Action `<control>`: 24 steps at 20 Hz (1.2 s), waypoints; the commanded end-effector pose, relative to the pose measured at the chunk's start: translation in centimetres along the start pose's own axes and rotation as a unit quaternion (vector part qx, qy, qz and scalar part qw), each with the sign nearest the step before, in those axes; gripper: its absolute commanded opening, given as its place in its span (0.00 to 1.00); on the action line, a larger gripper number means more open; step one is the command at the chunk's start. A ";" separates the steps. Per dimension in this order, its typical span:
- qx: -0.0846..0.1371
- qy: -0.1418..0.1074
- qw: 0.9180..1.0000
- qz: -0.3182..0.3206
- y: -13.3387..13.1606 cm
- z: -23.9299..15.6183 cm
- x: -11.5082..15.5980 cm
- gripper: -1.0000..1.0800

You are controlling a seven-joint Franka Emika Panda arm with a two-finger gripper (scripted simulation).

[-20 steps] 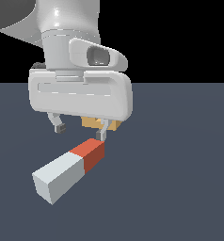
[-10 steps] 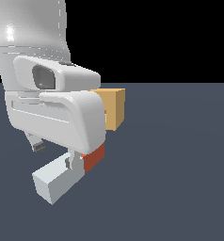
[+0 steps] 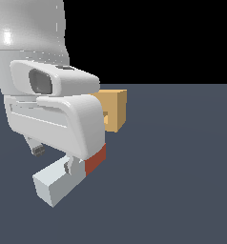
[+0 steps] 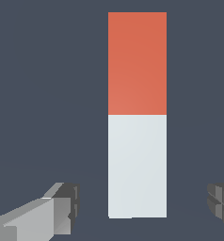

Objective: Insert the peg into the horizontal hole in a box.

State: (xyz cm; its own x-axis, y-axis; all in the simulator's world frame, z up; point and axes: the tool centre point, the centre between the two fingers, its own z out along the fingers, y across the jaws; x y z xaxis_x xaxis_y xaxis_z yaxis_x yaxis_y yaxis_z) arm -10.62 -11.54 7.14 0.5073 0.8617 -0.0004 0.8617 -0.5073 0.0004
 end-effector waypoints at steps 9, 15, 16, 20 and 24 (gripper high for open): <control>0.000 0.000 1.000 -0.001 -0.1 3.6 0.0 0.96; 0.000 0.000 1.000 -0.001 -0.1 4.9 0.1 0.96; 0.000 0.000 1.000 -0.001 -0.1 4.9 0.1 0.96; 0.000 0.000 1.000 -0.001 -0.1 4.9 0.1 0.00; 0.000 0.000 1.000 -0.001 -0.1 4.9 0.1 0.00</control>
State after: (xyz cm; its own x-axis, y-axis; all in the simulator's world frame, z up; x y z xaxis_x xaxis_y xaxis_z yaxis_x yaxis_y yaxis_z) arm -10.61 -11.51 2.30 0.5061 0.8625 0.0003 0.8625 -0.5061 0.0008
